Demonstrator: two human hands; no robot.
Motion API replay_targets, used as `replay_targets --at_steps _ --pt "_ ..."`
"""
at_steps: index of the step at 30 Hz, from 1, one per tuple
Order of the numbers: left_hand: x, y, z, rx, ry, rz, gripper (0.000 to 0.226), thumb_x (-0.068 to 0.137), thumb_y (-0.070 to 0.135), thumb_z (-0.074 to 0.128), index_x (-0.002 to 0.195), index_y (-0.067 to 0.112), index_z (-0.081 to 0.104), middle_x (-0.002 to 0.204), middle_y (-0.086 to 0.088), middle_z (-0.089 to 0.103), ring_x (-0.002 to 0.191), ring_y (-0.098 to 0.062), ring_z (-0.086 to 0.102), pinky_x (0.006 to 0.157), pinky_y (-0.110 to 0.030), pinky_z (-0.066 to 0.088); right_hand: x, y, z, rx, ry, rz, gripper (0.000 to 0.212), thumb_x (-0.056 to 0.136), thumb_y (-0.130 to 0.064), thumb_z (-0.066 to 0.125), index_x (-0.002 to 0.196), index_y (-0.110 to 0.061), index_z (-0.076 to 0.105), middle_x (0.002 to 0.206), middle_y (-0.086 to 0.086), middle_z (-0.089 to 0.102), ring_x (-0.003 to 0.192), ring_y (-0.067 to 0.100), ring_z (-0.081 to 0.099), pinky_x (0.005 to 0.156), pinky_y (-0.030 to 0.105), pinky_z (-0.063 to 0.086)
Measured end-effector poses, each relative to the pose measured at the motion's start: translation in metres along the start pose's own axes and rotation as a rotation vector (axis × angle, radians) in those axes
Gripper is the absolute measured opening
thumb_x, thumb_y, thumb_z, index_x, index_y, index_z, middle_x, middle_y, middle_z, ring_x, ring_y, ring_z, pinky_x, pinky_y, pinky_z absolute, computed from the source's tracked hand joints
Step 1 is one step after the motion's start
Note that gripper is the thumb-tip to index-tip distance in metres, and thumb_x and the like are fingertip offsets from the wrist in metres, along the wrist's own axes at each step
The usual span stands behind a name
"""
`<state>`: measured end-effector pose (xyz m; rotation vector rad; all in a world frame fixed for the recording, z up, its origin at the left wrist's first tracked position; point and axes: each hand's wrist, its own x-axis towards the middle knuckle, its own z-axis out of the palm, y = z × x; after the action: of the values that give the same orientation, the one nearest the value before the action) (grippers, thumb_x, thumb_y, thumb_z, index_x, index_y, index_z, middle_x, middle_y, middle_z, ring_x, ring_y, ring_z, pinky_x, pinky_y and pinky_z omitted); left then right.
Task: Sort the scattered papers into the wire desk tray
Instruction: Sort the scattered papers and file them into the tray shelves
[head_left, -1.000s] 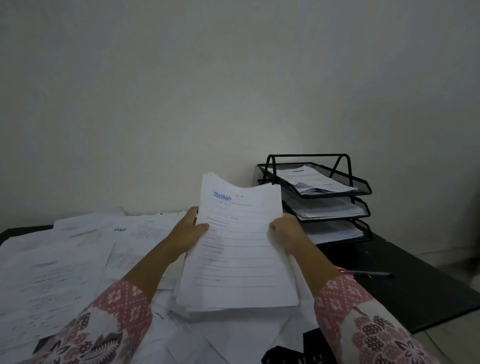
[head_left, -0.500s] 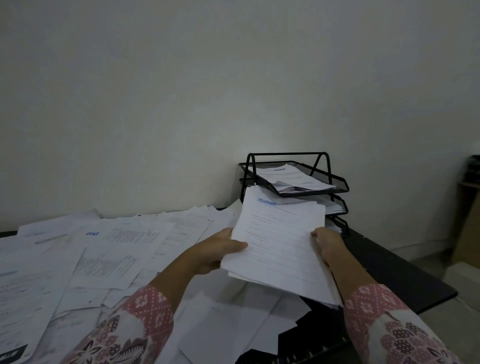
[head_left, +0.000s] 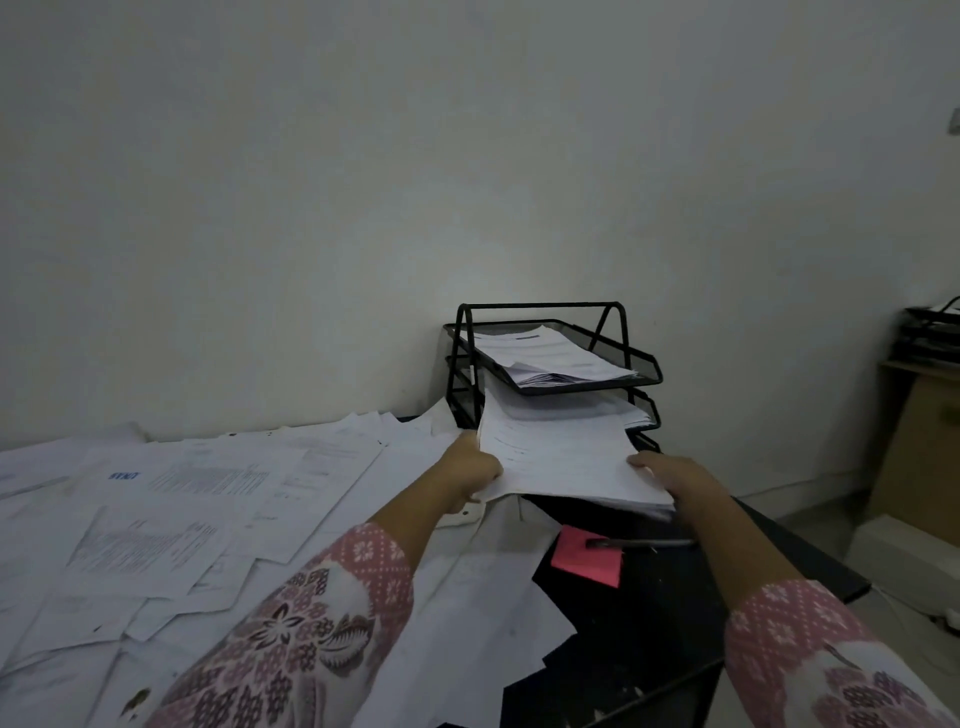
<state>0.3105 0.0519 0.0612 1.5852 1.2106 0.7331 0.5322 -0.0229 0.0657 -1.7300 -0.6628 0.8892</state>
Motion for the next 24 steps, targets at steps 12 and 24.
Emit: replay_targets --at_steps 12,24 --pt "0.019 0.023 0.027 -0.304 -0.119 -0.143 0.049 0.091 -0.003 0.047 0.134 0.001 0.024 0.114 -0.018 0.048 0.070 -0.024 0.064 0.042 -0.026 0.053 0.028 0.008 -0.002 0.575 0.080 -0.080 0.013 0.089 0.004 0.056 0.095 -0.003 0.047 0.072 0.012 0.050 0.041 0.009 0.049 0.032 0.011 0.036" --pt "0.039 0.008 0.037 -0.026 0.259 0.213 0.024 0.091 0.031 0.056 0.090 0.007 0.054 0.108 -0.017 0.053 0.098 -0.028 0.054 0.095 -0.042 0.047 0.043 -0.013 0.034 0.631 0.051 -0.106 0.016 0.091 0.012 0.041 0.081 0.001 0.047 0.079 0.020 0.053 0.049 0.019 0.062 0.038 0.016 0.048"
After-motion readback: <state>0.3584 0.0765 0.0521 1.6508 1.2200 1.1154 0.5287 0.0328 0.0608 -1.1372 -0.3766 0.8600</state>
